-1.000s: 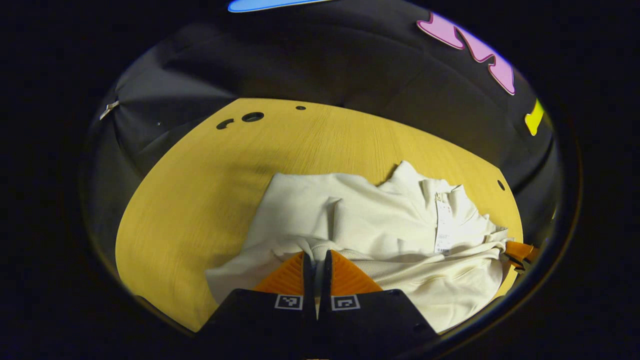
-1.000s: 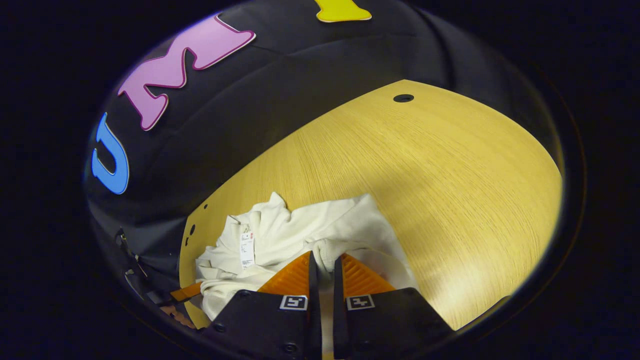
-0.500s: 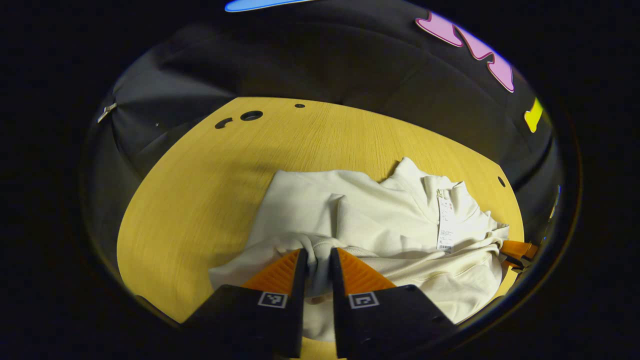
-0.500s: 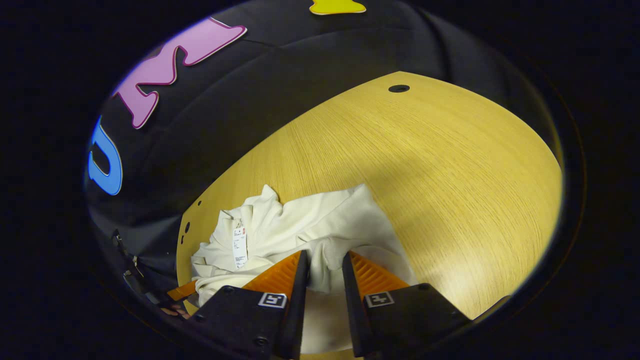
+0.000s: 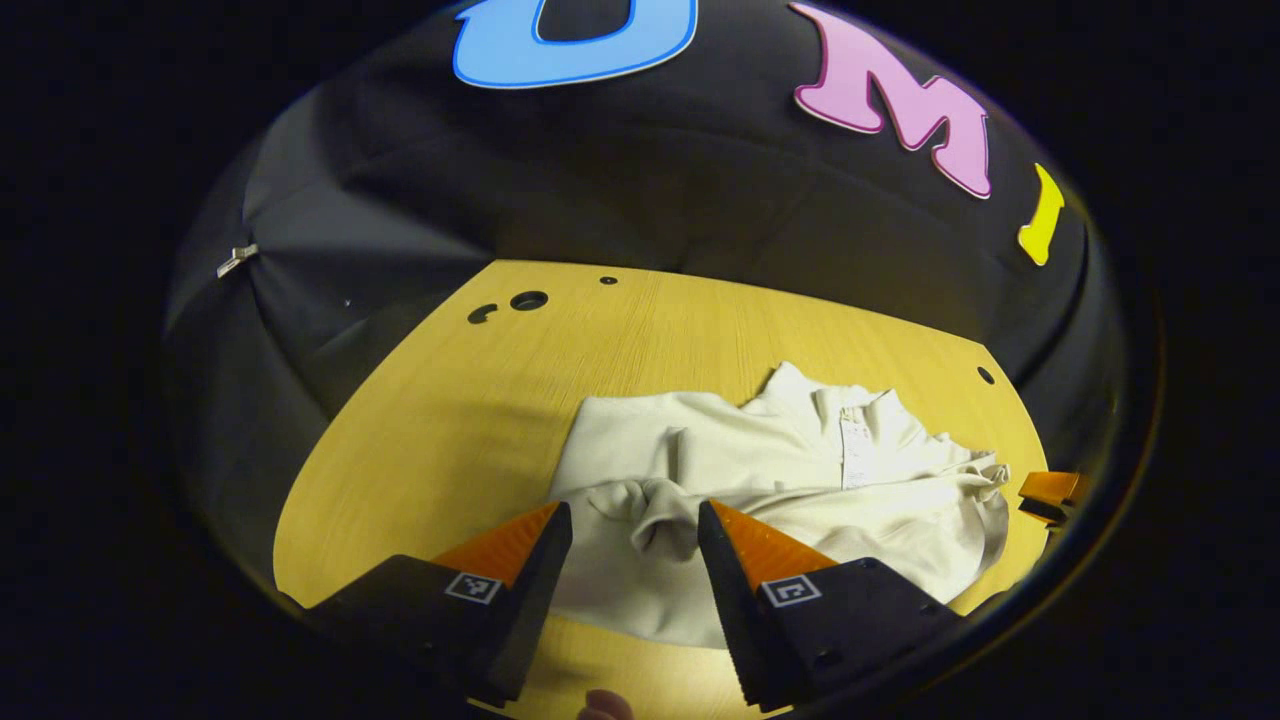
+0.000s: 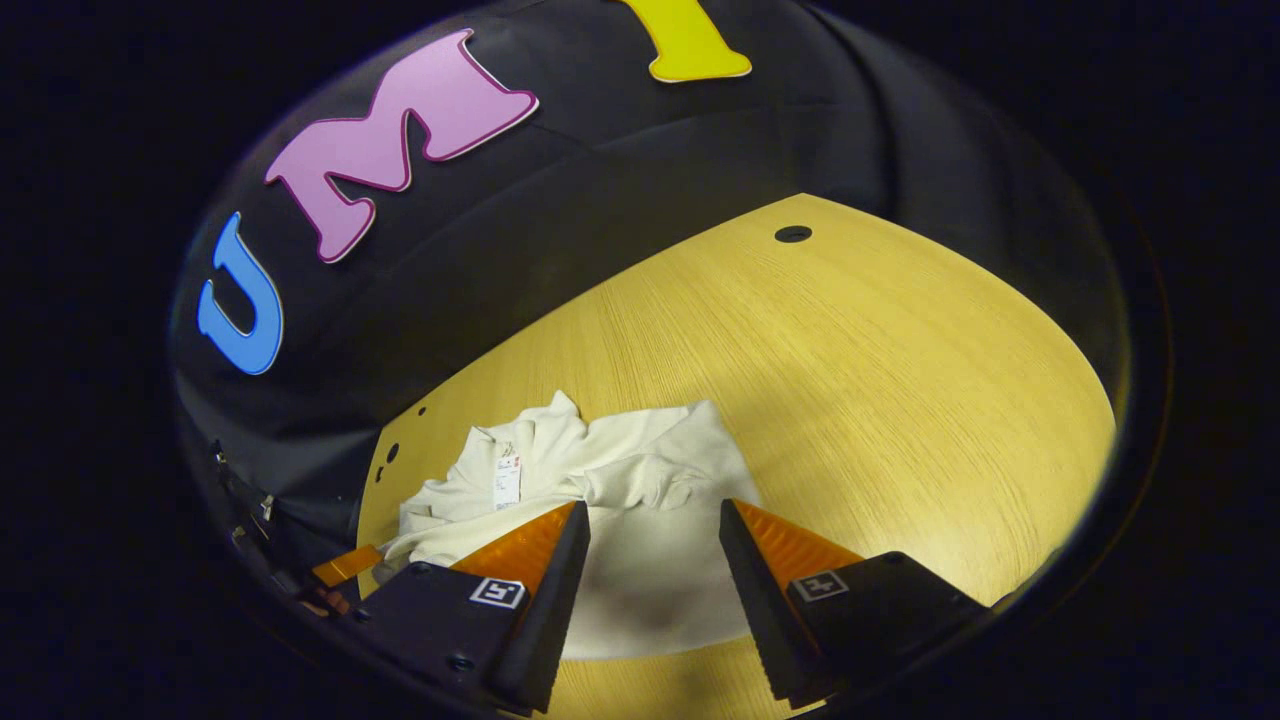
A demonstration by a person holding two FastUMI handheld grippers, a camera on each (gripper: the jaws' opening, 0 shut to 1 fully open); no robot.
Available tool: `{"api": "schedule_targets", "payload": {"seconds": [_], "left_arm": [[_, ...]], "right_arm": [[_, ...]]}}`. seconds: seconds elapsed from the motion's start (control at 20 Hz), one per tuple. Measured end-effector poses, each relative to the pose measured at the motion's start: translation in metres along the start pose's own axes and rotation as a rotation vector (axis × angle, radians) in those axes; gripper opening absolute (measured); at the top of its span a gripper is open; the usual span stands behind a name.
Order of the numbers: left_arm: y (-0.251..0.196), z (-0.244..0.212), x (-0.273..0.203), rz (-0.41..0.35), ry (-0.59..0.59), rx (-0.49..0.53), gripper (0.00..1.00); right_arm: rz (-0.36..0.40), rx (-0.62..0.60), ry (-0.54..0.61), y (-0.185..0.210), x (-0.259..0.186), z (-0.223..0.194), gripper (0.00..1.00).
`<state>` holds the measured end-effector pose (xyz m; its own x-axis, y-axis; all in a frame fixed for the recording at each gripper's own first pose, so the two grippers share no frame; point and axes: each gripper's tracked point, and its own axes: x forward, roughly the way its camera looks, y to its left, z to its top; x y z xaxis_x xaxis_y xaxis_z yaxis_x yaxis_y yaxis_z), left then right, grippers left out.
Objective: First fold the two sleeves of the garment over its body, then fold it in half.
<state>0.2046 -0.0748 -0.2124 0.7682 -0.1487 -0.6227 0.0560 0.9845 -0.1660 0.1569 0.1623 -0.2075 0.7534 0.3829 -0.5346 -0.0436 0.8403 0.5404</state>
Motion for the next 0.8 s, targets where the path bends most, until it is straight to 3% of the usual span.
{"api": "schedule_targets", "payload": {"seconds": [0.5, 0.8], "left_arm": [[-0.028, -0.015, -0.073, -0.014, -0.045, 0.048, 0.79], [-0.046, -0.029, -0.119, -0.036, -0.071, 0.042, 0.79]], "right_arm": [[0.124, 0.003, -0.004, 0.032, -0.046, -0.002, 0.83], [0.145, -0.034, 0.025, 0.037, -0.054, -0.007, 0.83]]}}
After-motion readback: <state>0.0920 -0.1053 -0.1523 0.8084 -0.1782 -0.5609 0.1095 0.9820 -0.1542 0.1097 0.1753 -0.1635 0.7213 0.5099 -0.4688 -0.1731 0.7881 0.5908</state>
